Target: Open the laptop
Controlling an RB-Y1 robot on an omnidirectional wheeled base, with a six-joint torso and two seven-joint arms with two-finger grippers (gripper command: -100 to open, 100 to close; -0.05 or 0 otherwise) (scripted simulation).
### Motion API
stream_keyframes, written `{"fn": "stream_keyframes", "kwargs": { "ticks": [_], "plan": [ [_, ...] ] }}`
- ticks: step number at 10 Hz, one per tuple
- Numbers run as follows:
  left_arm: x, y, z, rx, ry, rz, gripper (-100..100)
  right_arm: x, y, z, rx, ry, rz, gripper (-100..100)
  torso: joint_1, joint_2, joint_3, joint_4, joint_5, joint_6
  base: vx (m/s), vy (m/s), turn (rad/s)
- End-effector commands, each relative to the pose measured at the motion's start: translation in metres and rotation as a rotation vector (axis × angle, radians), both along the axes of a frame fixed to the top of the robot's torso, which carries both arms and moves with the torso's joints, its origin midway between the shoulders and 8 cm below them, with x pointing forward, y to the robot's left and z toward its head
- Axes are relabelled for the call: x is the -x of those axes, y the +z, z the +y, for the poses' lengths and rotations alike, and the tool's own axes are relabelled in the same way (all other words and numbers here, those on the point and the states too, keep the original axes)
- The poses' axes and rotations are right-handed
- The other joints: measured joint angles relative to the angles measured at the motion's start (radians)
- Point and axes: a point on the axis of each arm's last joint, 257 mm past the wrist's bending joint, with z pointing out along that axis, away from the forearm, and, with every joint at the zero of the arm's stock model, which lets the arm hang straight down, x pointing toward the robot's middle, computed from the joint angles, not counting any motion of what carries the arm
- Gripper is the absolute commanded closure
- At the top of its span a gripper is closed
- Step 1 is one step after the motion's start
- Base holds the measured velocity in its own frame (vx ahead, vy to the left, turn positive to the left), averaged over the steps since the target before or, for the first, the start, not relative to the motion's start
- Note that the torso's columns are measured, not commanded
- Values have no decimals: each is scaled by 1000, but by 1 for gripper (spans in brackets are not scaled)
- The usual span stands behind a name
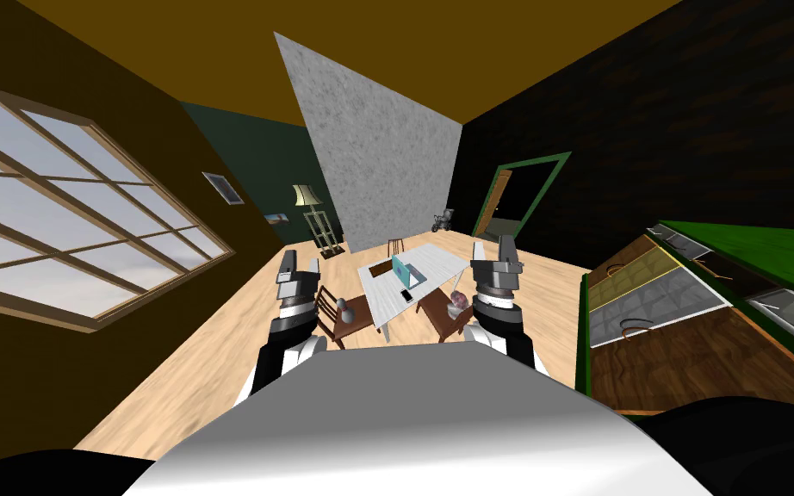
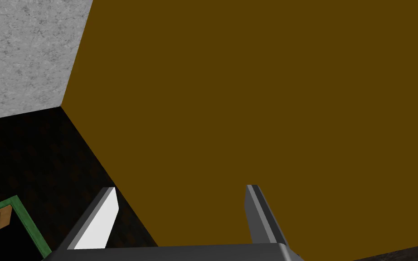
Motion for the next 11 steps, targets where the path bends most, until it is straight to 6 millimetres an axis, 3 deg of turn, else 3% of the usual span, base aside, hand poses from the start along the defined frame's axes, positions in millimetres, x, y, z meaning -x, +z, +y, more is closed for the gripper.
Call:
{"fn": "stream_keyframes", "kwargs": {
  "ticks": [1,9,10,11],
  "plan": [
    [0,0,0,0,0,0,0,0,0,0,0,0,0,0,0,41,-82,41,0,0,0,0,0],
    [0,0,0,0,0,0,0,0,0,0,0,0,0,0,0,618,-1234,617,0,0,0,0,0],
    [0,0,0,0,0,0,0,-4,-3,7,49,14,16,-100,0,691,-1382,691,0,0,6,4,19],
    [0,0,0,0,0,0,0,-7,-7,12,85,19,30,-100,0,725,-1451,724,0,0,1,9,32]
  ]
}}
